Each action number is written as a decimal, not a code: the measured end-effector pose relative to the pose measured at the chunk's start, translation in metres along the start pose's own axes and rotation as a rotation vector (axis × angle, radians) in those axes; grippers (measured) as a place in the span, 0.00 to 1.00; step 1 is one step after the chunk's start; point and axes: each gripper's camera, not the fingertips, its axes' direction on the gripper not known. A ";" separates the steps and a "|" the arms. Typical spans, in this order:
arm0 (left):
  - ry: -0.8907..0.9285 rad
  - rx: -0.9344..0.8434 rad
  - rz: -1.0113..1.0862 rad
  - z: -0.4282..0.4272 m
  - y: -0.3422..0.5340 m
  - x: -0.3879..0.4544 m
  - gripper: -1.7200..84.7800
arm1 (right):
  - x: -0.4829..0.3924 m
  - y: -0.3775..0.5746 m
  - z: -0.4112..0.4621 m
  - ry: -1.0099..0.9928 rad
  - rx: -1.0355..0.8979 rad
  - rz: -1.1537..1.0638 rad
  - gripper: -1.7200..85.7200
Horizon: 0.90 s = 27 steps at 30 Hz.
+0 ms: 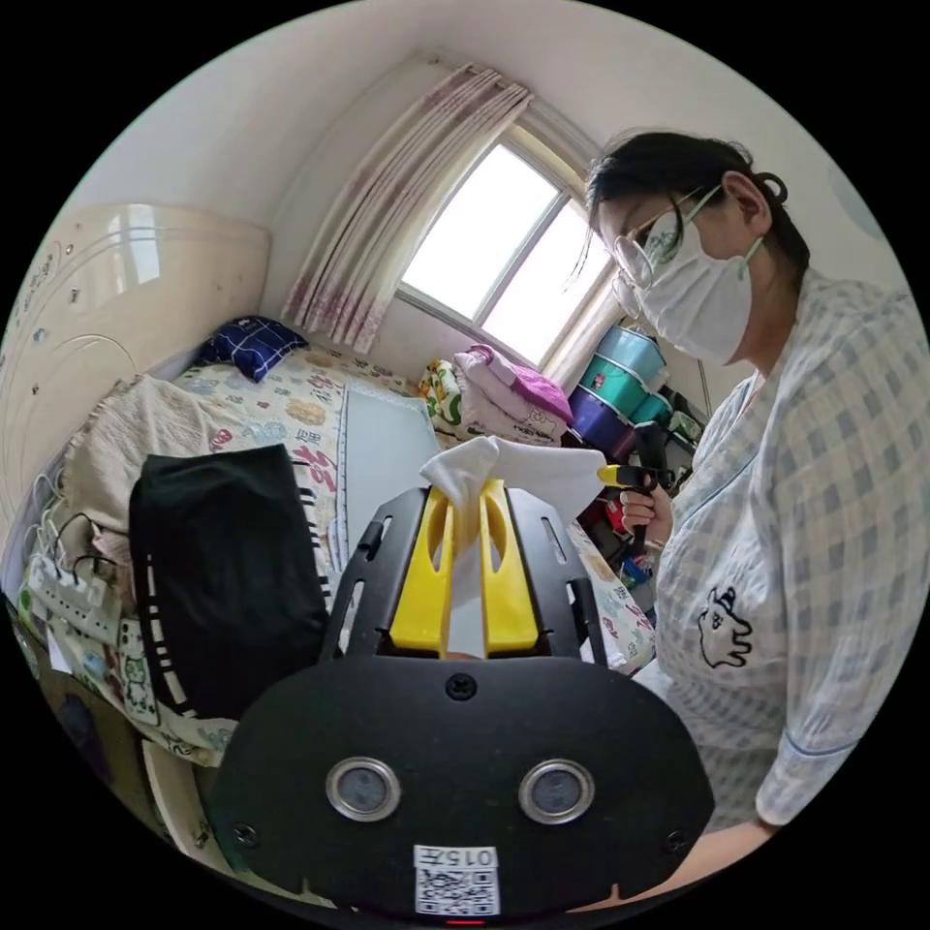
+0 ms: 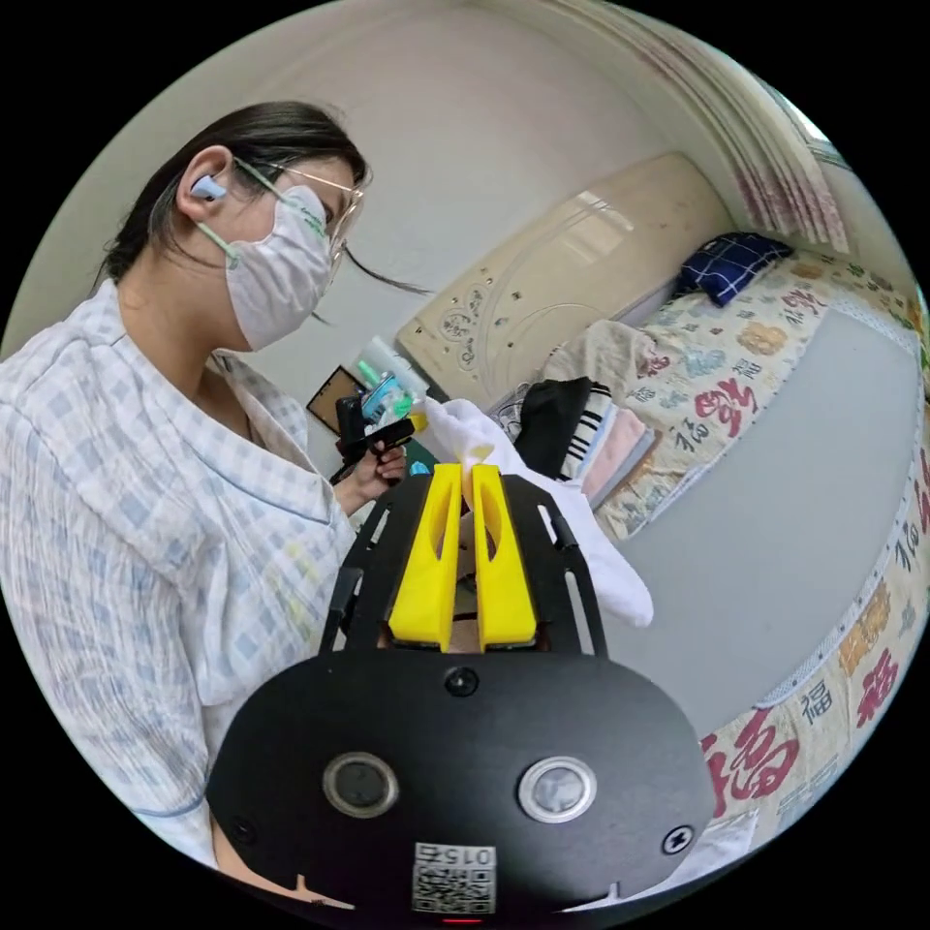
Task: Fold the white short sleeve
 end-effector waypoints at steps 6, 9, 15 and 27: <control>-0.080 0.104 0.012 -0.129 0.011 -0.034 0.06 | -0.008 -0.017 0.104 -0.213 -0.007 -0.086 0.03; -0.067 0.166 0.057 -0.179 0.014 -0.046 0.05 | -0.010 -0.024 0.150 -0.304 -0.003 -0.145 0.03; -0.013 0.204 0.010 -0.243 0.060 -0.067 0.05 | -0.018 -0.018 0.228 -0.343 -0.073 -0.220 0.03; -0.043 0.207 -0.077 -0.264 0.094 -0.089 0.04 | 0.002 -0.020 0.367 -0.337 -0.209 -0.138 0.03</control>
